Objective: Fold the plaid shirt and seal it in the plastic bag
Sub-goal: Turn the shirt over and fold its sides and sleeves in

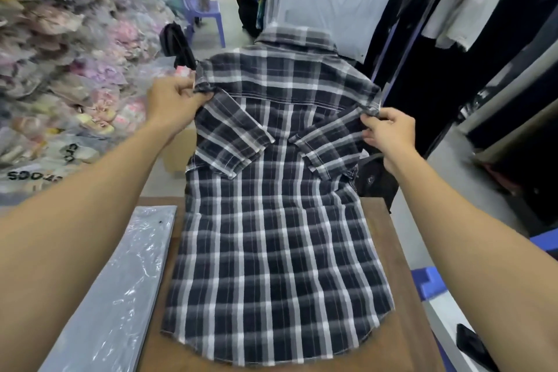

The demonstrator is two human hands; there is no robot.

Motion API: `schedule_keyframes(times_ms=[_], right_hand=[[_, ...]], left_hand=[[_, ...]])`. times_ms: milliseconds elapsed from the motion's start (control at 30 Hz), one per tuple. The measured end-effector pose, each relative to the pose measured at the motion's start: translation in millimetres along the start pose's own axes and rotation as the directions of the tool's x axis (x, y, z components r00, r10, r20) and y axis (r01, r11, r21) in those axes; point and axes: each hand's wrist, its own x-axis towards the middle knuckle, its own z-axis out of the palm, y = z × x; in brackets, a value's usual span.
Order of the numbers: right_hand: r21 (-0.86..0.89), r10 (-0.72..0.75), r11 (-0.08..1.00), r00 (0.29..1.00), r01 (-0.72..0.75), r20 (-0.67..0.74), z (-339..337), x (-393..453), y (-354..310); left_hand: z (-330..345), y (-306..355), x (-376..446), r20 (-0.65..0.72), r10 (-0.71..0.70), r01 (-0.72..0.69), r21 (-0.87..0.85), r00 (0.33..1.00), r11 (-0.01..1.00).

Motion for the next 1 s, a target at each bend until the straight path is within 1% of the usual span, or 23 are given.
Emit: schedule_keyframes(times_ms=[67, 133, 200, 267, 333, 367, 400, 433, 500, 533, 567, 600, 633, 667, 700, 733, 767, 800, 833, 867, 900, 933, 1000], right_hand=[[-0.058, 0.013, 0.998, 1.0, -0.014, -0.026, -1, -11, 13], [-0.099, 0.044, 0.994, 0.999, -0.046, -0.025, -2, -20, 22], [-0.087, 0.094, 0.992, 0.996, -0.093, 0.004, -4, -30, 24], [-0.024, 0.15, 0.989, 0.985, -0.149, 0.082, -7, -41, 21], [0.071, 0.2, 0.974, 0.962, -0.216, 0.184, -10, -49, 20], [0.163, 0.233, 0.947, 0.941, -0.276, 0.244, -11, -51, 21], [0.288, 0.26, 0.892, 0.916, -0.349, 0.304, -12, -54, 21], [0.42, 0.269, 0.812, 0.899, -0.404, 0.345, -13, -55, 22], [0.637, 0.258, 0.619, 0.885, -0.46, 0.389, -16, -63, 23], [0.715, 0.251, 0.507, 0.876, -0.481, 0.411, -20, -69, 24], [0.774, 0.251, 0.404, 0.873, -0.487, 0.418, -23, -76, 26], [0.811, 0.263, 0.318, 0.867, -0.492, 0.423, -28, -84, 31], [0.824, 0.287, 0.248, 0.851, -0.51, 0.44, -31, -92, 38], [0.812, 0.33, 0.251, 0.835, -0.527, 0.44, -34, -97, 49], [0.76, 0.389, 0.326, 0.813, -0.562, 0.434, -36, -101, 64], [0.651, 0.454, 0.444, 0.781, -0.616, 0.429, -39, -105, 81], [0.476, 0.512, 0.569, 0.742, -0.671, 0.433, -43, -113, 97], [0.289, 0.558, 0.651, 0.701, -0.702, 0.445, -45, -119, 115], [0.137, 0.601, 0.684, 0.661, -0.716, 0.45, -48, -127, 132], [0.034, 0.631, 0.698, 0.637, -0.715, 0.443, -50, -135, 146], [-0.032, 0.647, 0.708, 0.631, -0.705, 0.428, -52, -144, 154], [-0.07, 0.65, 0.719, 0.634, -0.691, 0.419, -53, -152, 161], [-0.109, 0.641, 0.744, 0.659, -0.659, 0.394, -54, -162, 169]], left_hand=[[-1, -5, -21, 0.062, -0.058, 0.061, -0.032, 0.996, 0.998], [-1, -12, -38, 0.099, -0.159, 0.167, -0.078, 0.982, 0.983], [0, -20, -49, 0.118, -0.244, 0.257, -0.11, 0.963, 0.96], [2, -26, -57, 0.195, -0.318, 0.357, -0.218, 0.928, 0.908], [5, -29, -64, 0.294, -0.341, 0.441, -0.417, 0.893, 0.795], [6, -29, -67, 0.335, -0.35, 0.482, -0.52, 0.875, 0.705], [6, -27, -70, 0.375, -0.361, 0.52, -0.609, 0.854, 0.598], [6, -26, -73, 0.414, -0.366, 0.55, -0.687, 0.834, 0.476], [0, -22, -88, 0.492, -0.348, 0.582, -0.78, 0.798, 0.232], [-5, -22, -98, 0.515, -0.334, 0.57, -0.817, 0.789, 0.086], [-9, -24, -108, 0.53, -0.316, 0.531, -0.843, 0.787, -0.09], [-14, -28, -120, 0.536, -0.322, 0.483, -0.844, 0.78, -0.234], [-17, -35, -134, 0.537, -0.33, 0.449, -0.839, 0.777, -0.308], [-17, -45, -146, 0.537, -0.365, 0.464, -0.843, 0.76, -0.273], [-15, -55, -159, 0.541, -0.418, 0.528, -0.834, 0.729, -0.16], [-13, -66, -174, 0.535, -0.488, 0.625, -0.78, 0.689, 0.027], [-9, -81, -190, 0.543, -0.558, 0.725, -0.669, 0.627, 0.163], [-6, -98, -205, 0.556, -0.607, 0.801, -0.543, 0.568, 0.251], [-3, -112, -218, 0.572, -0.646, 0.856, -0.425, 0.505, 0.293], [-1, -124, -229, 0.565, -0.682, 0.885, -0.338, 0.463, 0.321], [1, -136, -238, 0.544, -0.713, 0.897, -0.279, 0.442, 0.343], [2, -141, -245, 0.502, -0.744, 0.898, -0.262, 0.44, 0.354], [5, -144, -253, 0.44, -0.762, 0.878, -0.286, 0.476, 0.383]])
